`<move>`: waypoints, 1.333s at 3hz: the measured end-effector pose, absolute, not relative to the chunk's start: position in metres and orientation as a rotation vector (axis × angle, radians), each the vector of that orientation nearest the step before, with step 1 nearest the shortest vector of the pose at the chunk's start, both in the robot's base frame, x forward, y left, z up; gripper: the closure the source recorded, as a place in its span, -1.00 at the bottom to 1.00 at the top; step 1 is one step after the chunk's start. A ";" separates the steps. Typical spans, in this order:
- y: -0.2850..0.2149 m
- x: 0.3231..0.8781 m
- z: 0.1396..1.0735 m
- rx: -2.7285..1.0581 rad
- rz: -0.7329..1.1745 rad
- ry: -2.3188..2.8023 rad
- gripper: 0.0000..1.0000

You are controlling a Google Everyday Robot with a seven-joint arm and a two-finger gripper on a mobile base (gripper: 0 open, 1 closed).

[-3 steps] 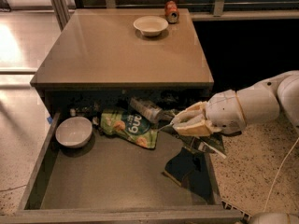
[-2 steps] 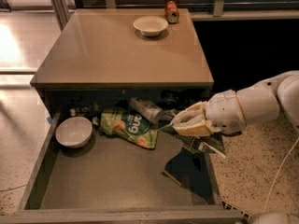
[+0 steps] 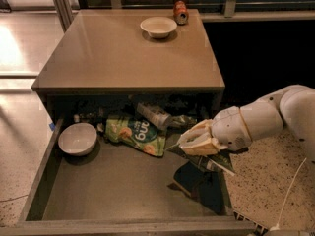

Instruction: Place green jalapeno chip bag into top drawer

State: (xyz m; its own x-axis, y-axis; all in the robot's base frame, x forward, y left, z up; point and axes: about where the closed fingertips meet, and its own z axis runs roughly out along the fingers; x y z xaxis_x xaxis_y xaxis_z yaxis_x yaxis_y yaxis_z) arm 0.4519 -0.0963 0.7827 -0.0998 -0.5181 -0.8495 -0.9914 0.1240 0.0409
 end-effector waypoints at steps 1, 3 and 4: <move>-0.094 0.433 0.750 -1.489 0.935 1.746 1.00; -0.083 0.437 0.742 -1.493 0.980 1.731 1.00; -0.067 0.440 0.732 -1.516 1.031 1.719 1.00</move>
Offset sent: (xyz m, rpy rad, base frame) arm -0.0361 -0.0023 -0.0544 -0.0025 0.1046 0.0357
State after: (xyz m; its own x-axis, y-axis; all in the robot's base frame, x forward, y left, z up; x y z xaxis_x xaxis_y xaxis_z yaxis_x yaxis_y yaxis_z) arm 0.4400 -0.0672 0.7316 -0.1507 -0.5051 -0.8498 -0.9875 0.0375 0.1528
